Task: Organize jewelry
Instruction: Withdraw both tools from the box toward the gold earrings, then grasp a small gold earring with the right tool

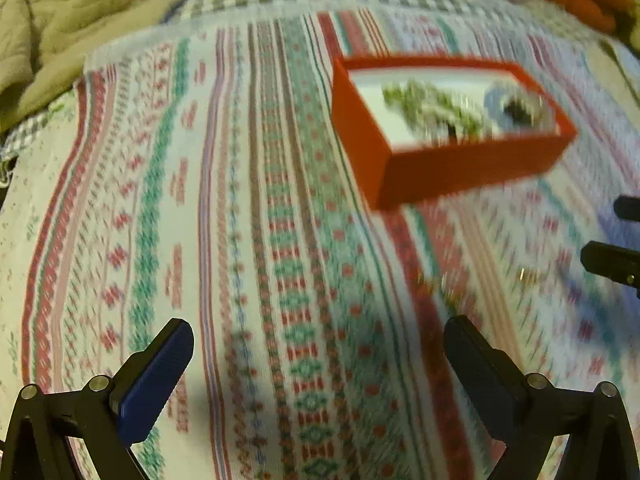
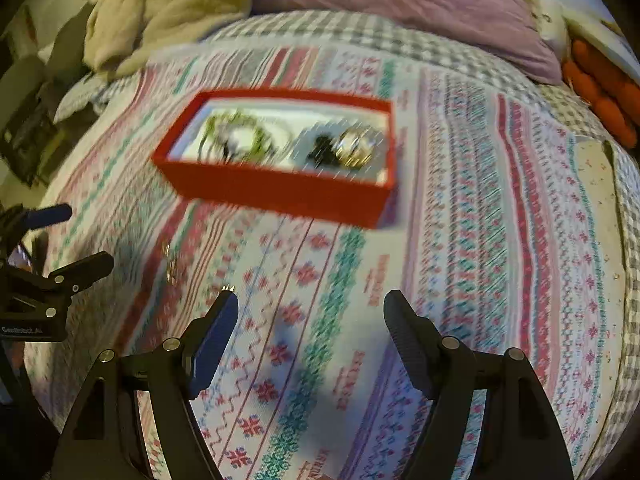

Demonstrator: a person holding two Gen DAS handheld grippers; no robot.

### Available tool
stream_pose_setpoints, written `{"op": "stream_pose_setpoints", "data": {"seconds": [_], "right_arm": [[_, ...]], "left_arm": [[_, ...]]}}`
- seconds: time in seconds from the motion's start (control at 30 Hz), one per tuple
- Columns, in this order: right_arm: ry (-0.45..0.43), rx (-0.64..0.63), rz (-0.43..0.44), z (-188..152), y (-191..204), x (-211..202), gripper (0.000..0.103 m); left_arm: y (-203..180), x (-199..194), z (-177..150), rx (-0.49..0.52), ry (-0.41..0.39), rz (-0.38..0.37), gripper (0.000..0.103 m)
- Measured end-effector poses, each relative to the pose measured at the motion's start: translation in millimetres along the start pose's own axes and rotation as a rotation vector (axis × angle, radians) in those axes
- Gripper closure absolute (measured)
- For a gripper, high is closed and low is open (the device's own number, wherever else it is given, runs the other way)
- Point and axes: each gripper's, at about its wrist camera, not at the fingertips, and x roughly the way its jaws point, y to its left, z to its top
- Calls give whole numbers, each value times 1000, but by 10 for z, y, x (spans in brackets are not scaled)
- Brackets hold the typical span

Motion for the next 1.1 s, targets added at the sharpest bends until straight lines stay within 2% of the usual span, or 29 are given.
{"op": "stream_pose_setpoints", "data": {"seconds": [0.23, 0.37, 0.47, 0.53, 0.6, 0.9, 1.1], "right_arm": [[53, -79, 3, -205, 218, 264, 25], [29, -116, -6, -226, 288, 317, 25], [18, -108, -8, -218, 294, 362, 16], [9, -105, -14, -230, 296, 410, 5], [4, -98, -4, -236, 283, 453, 0], [-22, -102, 3, -213, 330, 488, 2], [-43, -174, 47, -137, 446, 471, 23]], "left_arm": [[-70, 237, -293, 64, 69, 5, 1], [-62, 215, -385, 73, -8, -13, 0], [-46, 218, -396, 58, -17, -18, 0], [-49, 222, -393, 54, -20, -16, 0], [-54, 225, -387, 53, -21, -14, 0], [-70, 222, -369, 72, -39, -17, 0], [-130, 208, -334, 93, -43, -42, 0]]}}
